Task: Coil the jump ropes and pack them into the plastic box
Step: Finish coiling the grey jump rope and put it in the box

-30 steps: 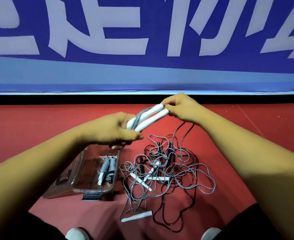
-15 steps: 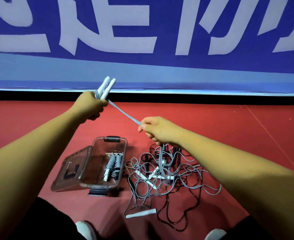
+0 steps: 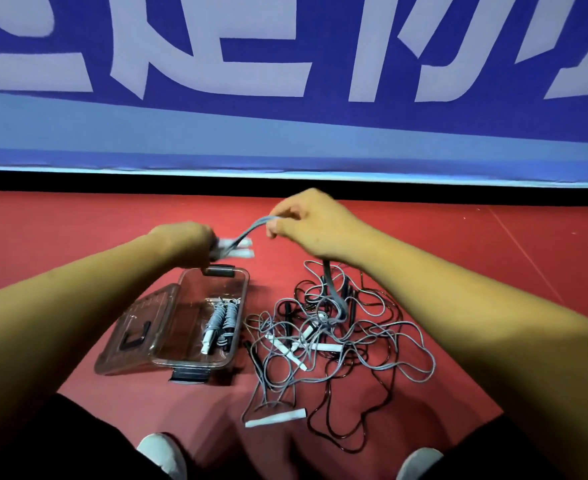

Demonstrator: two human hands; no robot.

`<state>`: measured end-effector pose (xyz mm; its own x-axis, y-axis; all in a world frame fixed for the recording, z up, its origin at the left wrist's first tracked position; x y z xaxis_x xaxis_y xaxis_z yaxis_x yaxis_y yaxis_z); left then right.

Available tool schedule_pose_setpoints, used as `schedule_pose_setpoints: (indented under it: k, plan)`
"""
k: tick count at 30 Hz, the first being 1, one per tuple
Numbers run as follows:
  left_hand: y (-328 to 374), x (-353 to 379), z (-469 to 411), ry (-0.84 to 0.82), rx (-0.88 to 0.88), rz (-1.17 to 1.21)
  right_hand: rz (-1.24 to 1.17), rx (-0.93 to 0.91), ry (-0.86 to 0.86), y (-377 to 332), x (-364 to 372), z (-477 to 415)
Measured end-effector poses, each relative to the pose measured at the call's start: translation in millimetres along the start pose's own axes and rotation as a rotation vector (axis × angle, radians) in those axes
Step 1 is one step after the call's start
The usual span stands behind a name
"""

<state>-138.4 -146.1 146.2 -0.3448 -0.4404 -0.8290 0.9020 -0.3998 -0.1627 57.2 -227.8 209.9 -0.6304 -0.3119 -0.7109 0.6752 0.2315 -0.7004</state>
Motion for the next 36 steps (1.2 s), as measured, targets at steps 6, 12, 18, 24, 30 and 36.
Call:
schedule_pose_setpoints:
  k: [6,12,18,24,30,36]
  plan:
    - [58.9,7.4,22.0,-0.152,0.323,-0.150,0.048,0.112,0.194,29.7,-31.6,-8.7]
    - [81.2,-8.0,39.7,-0.079,0.533,0.162,0.036,0.202,0.248,59.2,-40.1,-15.5]
    - [90.6,-18.4,51.8,0.078,0.598,0.342,-0.073,0.253,0.200,78.5,-30.6,-17.4]
    - [78.7,-23.7,48.6,0.238,0.527,0.600,-0.130,0.361,-0.133,84.0,9.1,-8.2]
    - [51.1,-29.0,34.2,0.317,0.519,0.953,-0.270,0.382,-0.289,92.6,31.8,-9.2]
    - [18.4,-31.8,11.4,0.380,0.290,0.881,-0.324,0.271,-0.299,70.3,28.6,-5.7]
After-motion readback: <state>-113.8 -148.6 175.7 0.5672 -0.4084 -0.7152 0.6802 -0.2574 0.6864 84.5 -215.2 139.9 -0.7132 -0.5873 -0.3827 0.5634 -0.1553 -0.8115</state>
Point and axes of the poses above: each hand's wrist, its own z-axis away from the middle knuckle, its own x-axis out of the palm, y = z × x, the point moved 2 cm from there along -z, towards the middle knuckle, and after that the axes turned 9 degrees about -y, right-handed, at the moved point
